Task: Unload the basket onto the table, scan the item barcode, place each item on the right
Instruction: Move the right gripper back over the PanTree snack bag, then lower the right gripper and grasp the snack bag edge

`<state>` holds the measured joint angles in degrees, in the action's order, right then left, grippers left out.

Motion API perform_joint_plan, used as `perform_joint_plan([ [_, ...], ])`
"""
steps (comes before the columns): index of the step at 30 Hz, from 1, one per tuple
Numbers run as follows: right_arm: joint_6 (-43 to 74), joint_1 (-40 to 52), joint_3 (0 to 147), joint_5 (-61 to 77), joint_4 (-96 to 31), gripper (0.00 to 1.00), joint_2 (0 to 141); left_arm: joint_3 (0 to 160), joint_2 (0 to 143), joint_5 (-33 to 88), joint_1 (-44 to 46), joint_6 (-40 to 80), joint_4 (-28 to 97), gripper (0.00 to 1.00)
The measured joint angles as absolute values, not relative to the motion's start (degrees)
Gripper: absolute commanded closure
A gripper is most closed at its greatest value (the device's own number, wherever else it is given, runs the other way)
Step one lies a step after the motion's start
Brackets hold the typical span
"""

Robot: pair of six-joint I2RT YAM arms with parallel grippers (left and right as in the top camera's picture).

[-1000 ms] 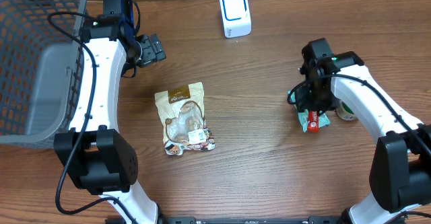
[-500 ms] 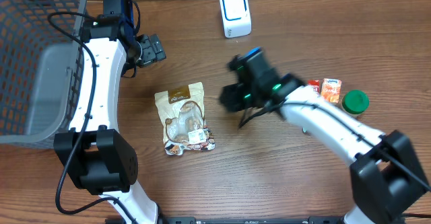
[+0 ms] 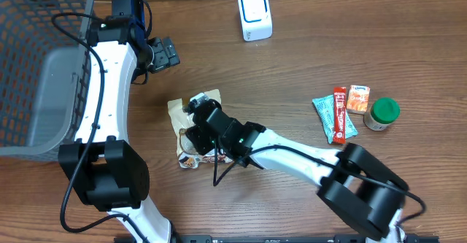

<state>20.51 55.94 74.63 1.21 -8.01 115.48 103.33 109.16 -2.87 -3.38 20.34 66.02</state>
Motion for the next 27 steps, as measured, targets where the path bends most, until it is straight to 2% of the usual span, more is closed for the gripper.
perform_joint_plan([
  [1, 20.60, 55.83, 74.63, 0.60, -7.84, 0.54, 116.33, 103.33, 109.16, -2.87, -3.38, 20.34, 66.02, 0.00],
  [3, 20.67, 55.51, 74.63, -1.13, -8.45, 0.62, 117.95, 103.33, 109.16, -2.87, -3.38, 20.34, 66.02, 0.00],
  [4, 20.78, 55.42, 74.63, -2.15, -8.80, 0.63, 118.48, 103.33, 109.16, -2.87, -3.38, 20.34, 66.02, 0.00],
  [16, 28.69, 55.00, 74.65, -21.56, -28.86, 0.61, 111.87, 103.33, 109.16, -2.87, -3.38, 20.34, 66.02, 0.00],
  [22, 34.39, 54.78, 74.65, -21.98, -36.23, 0.61, 109.12, 103.33, 109.16, -2.87, -3.38, 20.34, 66.04, 0.00],
  [25, 35.68, 54.78, 74.65, -19.81, -35.83, 0.71, 109.12, 103.33, 109.16, -2.87, -3.38, 20.34, 66.02, 0.00],
  [27, 36.97, 54.78, 74.65, -17.69, -36.91, 0.72, 109.12, 103.33, 109.16, -2.87, -3.38, 20.34, 66.02, 0.00],
])
